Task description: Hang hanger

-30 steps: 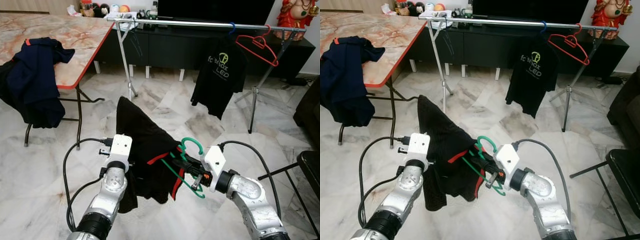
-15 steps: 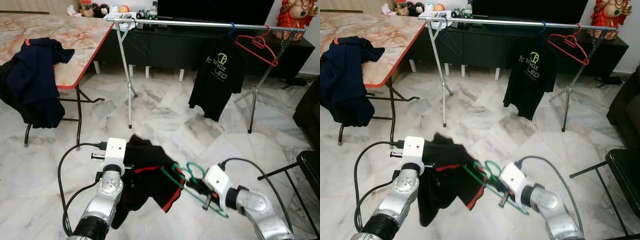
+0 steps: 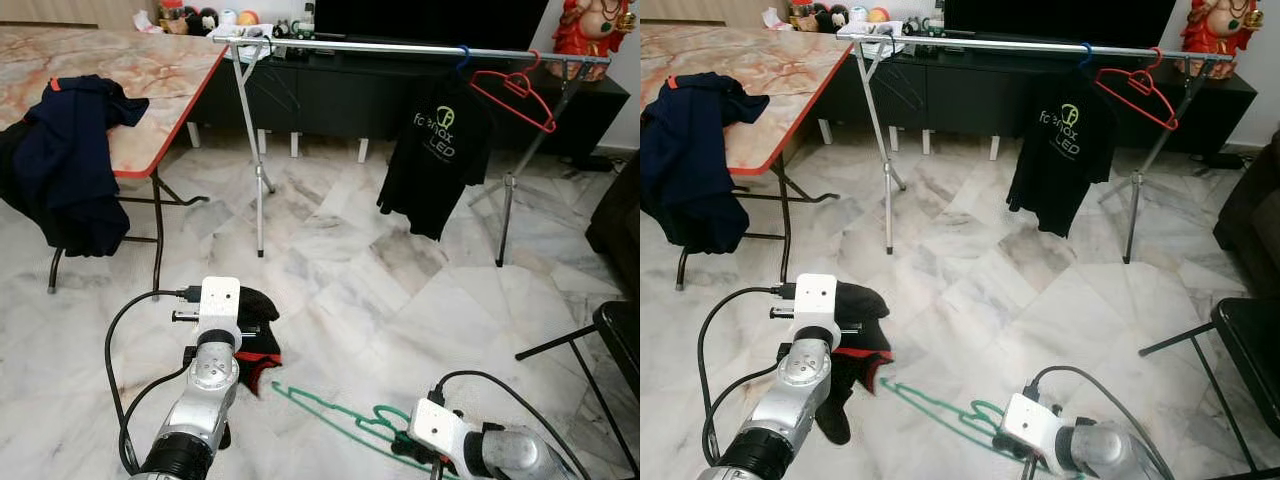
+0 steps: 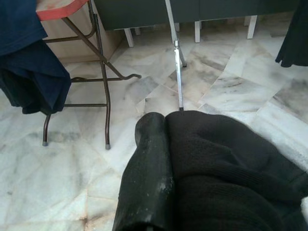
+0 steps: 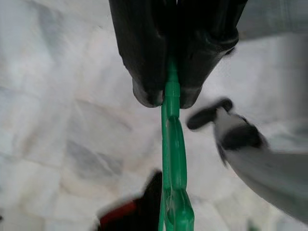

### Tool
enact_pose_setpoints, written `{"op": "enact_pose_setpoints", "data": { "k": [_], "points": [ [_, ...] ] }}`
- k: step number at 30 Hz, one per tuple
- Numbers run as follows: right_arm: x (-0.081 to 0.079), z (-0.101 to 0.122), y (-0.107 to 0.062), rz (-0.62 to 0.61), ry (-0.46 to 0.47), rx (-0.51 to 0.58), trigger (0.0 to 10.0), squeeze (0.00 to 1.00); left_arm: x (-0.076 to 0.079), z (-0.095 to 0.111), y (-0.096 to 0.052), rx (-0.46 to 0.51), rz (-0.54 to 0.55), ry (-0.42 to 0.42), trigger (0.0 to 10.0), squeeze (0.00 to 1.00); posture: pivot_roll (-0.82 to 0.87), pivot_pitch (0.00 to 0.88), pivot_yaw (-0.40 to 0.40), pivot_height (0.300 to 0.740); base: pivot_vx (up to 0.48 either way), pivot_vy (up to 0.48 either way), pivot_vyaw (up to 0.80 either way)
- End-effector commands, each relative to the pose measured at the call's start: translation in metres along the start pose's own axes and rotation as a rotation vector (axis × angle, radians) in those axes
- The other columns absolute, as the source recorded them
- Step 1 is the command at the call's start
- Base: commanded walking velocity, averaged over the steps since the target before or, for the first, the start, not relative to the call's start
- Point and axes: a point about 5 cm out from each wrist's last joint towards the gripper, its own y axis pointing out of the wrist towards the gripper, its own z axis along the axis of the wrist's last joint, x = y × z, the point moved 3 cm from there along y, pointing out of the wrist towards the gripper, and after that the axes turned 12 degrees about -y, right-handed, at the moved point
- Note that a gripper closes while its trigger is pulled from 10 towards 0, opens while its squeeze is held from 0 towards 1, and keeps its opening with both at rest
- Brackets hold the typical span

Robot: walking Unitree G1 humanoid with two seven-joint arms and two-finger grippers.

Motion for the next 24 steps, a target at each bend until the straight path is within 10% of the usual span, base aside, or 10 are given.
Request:
{"op": "enact_pose_setpoints", "data": {
  "k": [1, 11, 14, 15, 16, 17, 18, 19, 20, 24],
  "points": [
    [0.004, 0.01, -0.009, -0.002, 0.019, 0.083, 0.0, 0.0, -0.01, -0.005, -0.001, -0.012, 0.028, 0.009, 0.0, 0.0, -0.04, 0.13, -0.048, 0.74, 0.0, 0.0, 0.0],
    [-0.001, 0.022, -0.044, -0.021, 0.142, 0.276, 0.0, 0.0, -0.069, -0.024, -0.006, -0.087, 0.224, -0.058, 0.0, 0.0, -0.04, 0.123, -0.036, 0.74, 0.0, 0.0, 0.0],
    [0.01, 0.009, -0.042, -0.166, 0.179, 0.218, 0.0, 0.0, -0.064, -0.026, -0.009, -0.088, 0.139, -0.091, 0.0, 0.0, -0.04, 0.115, -0.028, 0.74, 0.0, 0.0, 0.0],
    [0.011, 0.005, -0.04, -0.196, 0.188, 0.2, 0.0, 0.0, -0.06, -0.027, -0.01, -0.092, 0.104, -0.114, 1.8, 0.0, -0.04, 0.115, -0.028, 0.74, 0.0, 0.0, 0.0],
    [0.014, -0.001, -0.038, -0.242, 0.213, 0.172, 0.0, 0.0, -0.057, -0.029, -0.012, -0.095, 0.081, -0.133, 7.5, 0.0, -0.04, 0.112, -0.025, 0.74, 0.0, 0.0, 0.0],
    [0.022, -0.017, -0.031, -0.378, 0.274, 0.092, 3.1, 0.0, -0.049, -0.028, -0.017, -0.08, 0.021, -0.17, 10.0, 0.0, -0.04, 0.108, -0.023, 0.74, 0.0, 0.0, 0.0],
    [0.025, -0.022, -0.029, -0.429, 0.291, 0.063, 3.1, 0.0, -0.047, -0.027, -0.019, -0.074, -0.001, -0.179, 10.0, 0.0, -0.04, 0.108, -0.023, 0.74, 0.0, 0.0, 0.0],
    [0.029, -0.034, -0.026, -0.515, 0.358, -0.003, 8.4, 0.0, -0.043, -0.027, -0.022, -0.066, -0.034, -0.184, 10.0, 0.0, -0.04, 0.102, -0.021, 0.74, 0.0, 0.0, 0.0],
    [0.029, -0.039, -0.024, -0.542, 0.41, -0.028, 10.0, 0.0, -0.041, -0.026, -0.024, -0.058, -0.049, -0.193, 10.0, 0.0, -0.04, 0.099, -0.018, 0.74, 0.0, 0.0, 0.0],
    [0.021, -0.067, -0.012, -0.769, 0.644, -0.152, 10.0, 0.0, -0.021, -0.012, -0.039, -0.002, -0.173, -0.254, 10.0, 0.0, -0.04, 0.086, -0.012, 0.74, 0.0, 0.0, 0.0]
  ]
}}
